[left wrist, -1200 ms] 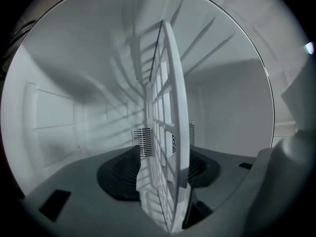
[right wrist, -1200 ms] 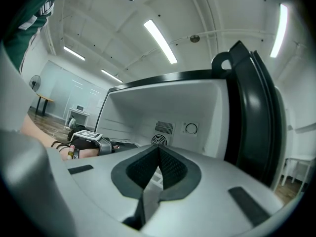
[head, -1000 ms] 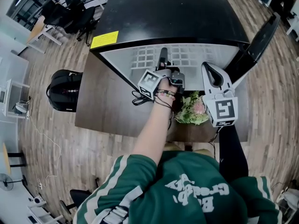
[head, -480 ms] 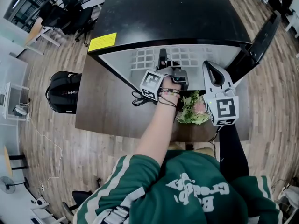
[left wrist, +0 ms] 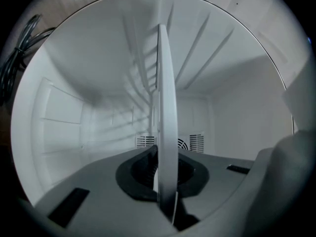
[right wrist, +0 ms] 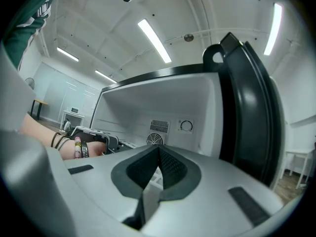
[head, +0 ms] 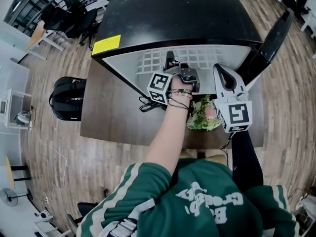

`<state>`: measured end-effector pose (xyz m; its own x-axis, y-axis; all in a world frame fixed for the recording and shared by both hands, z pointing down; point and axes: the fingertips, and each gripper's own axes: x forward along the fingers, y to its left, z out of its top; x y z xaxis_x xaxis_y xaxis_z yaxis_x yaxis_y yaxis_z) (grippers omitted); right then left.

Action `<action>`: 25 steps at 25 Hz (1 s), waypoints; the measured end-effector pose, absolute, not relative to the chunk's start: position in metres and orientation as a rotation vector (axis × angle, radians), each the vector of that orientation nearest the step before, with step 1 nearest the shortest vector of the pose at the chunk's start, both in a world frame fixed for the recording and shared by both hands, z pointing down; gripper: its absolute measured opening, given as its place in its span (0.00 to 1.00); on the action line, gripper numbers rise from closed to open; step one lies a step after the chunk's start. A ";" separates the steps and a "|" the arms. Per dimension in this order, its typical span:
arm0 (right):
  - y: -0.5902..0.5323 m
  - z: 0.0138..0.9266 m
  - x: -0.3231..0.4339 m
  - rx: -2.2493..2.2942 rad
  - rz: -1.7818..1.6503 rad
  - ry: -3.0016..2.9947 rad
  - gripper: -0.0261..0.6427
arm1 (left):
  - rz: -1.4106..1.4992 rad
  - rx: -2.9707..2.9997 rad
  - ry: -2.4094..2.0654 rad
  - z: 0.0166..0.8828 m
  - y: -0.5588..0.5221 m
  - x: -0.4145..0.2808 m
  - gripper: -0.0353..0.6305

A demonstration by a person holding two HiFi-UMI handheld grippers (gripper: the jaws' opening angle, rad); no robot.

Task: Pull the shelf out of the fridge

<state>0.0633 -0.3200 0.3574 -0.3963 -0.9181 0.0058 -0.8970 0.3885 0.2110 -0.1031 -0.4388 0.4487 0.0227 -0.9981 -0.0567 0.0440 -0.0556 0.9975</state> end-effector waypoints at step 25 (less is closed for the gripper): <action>-0.305 0.352 0.069 1.674 -0.263 -2.531 0.05 | -1.300 1.262 -1.148 0.444 -0.440 -0.101 0.11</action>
<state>0.0690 -0.3048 0.3516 -0.3929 -0.9194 -0.0156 -0.9030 0.3826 0.1956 -0.1015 -0.4400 0.4436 -0.0090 -0.9949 -0.1007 0.0233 -0.1009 0.9946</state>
